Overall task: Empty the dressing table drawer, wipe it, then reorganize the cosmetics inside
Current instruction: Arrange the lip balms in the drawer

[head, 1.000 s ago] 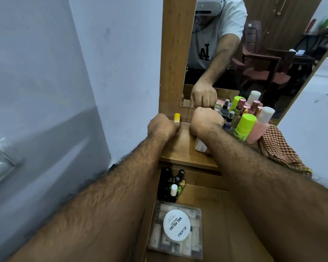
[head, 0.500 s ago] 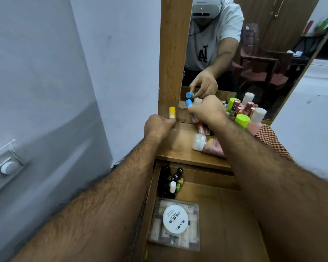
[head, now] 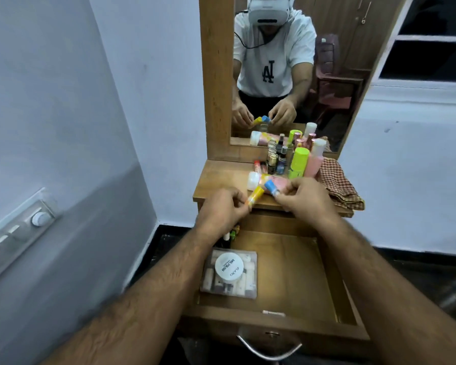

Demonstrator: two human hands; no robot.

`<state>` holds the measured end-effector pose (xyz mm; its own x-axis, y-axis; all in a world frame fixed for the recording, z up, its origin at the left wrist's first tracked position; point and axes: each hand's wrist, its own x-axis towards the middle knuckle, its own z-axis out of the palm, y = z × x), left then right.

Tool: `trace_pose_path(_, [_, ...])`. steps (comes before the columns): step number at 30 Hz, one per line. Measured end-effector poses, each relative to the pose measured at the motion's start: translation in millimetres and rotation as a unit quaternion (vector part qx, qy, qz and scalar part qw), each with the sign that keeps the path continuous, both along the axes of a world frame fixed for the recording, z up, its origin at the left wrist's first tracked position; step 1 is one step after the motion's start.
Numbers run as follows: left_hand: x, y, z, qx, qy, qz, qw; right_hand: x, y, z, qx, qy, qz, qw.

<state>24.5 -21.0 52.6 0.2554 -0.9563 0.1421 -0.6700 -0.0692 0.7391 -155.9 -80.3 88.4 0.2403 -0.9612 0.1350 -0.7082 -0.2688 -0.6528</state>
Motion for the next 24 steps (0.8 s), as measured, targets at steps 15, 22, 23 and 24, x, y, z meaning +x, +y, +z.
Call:
trace_pose_path(15, [-61, 5, -49, 0.125, -0.193, 0.005, 0.973, -44, 15, -93, 0.087, 0.212, -0.023, 0.973])
trace_pose_path(22, [-62, 6, -62, 0.14, 0.033, 0.131, 0.981, -21, -6, -103, 0.035, 0.278, 0.038, 0.959])
trace_pose_path(23, [-60, 7, -63, 0.144, 0.036, 0.136, 0.98, -16, -7, -104, 0.02, 0.29, 0.044, 0.956])
trace_pose_path(24, [-59, 9, -64, 0.147, 0.037, 0.14, 0.979, -12, -8, -106, 0.002, 0.3, 0.05, 0.953])
